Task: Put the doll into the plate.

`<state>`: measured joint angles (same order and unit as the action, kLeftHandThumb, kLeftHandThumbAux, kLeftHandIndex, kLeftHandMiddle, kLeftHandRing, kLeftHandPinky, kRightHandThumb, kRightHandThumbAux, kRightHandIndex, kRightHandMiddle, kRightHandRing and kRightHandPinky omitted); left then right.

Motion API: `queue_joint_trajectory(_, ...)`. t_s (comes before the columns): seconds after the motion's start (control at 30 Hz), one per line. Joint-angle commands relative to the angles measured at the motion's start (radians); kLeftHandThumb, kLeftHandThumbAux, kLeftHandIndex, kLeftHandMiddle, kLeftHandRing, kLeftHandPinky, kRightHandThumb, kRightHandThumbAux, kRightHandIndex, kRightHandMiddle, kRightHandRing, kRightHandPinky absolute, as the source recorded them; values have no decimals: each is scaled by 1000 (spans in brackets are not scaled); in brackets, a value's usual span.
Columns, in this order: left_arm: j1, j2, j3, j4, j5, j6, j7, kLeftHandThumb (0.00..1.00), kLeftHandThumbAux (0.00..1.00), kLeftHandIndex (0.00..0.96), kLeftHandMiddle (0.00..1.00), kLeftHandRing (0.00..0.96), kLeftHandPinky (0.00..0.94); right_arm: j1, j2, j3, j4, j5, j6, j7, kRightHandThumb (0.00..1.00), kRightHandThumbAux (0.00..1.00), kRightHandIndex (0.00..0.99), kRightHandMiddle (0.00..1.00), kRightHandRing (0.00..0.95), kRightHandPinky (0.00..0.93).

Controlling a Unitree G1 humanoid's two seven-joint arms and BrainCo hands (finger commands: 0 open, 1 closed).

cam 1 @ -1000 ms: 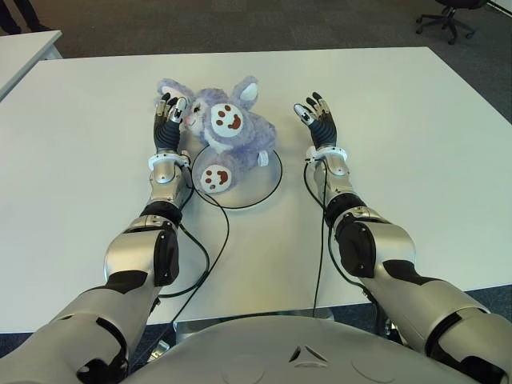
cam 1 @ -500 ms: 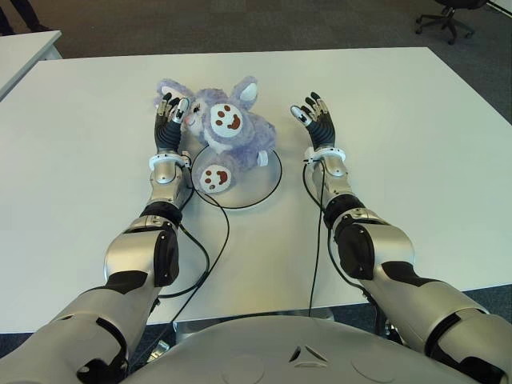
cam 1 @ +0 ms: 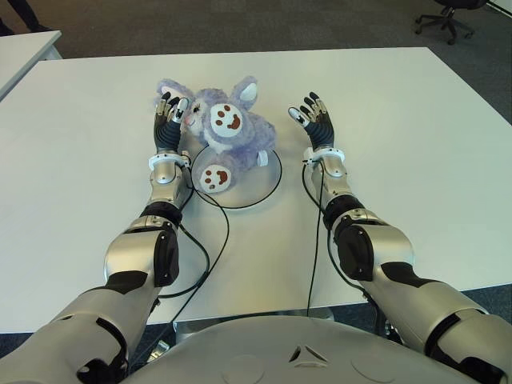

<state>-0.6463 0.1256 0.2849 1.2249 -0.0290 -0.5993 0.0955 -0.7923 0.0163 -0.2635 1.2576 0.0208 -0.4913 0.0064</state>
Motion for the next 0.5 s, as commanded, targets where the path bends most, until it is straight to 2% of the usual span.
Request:
queue_joint_trajectory(0.03,166,-53,-6,76,2,6,5,0,419,0,143,139,101,167,36,-7,89,2,69,-5,43,730,40,90,86,94)
queue_joint_trajectory(0.5,171,-54,-13,74,9,-2,8,0,423,0,139,133,103,170,33,-5,89,-1,66,-14,67,737,40,96,92,106)
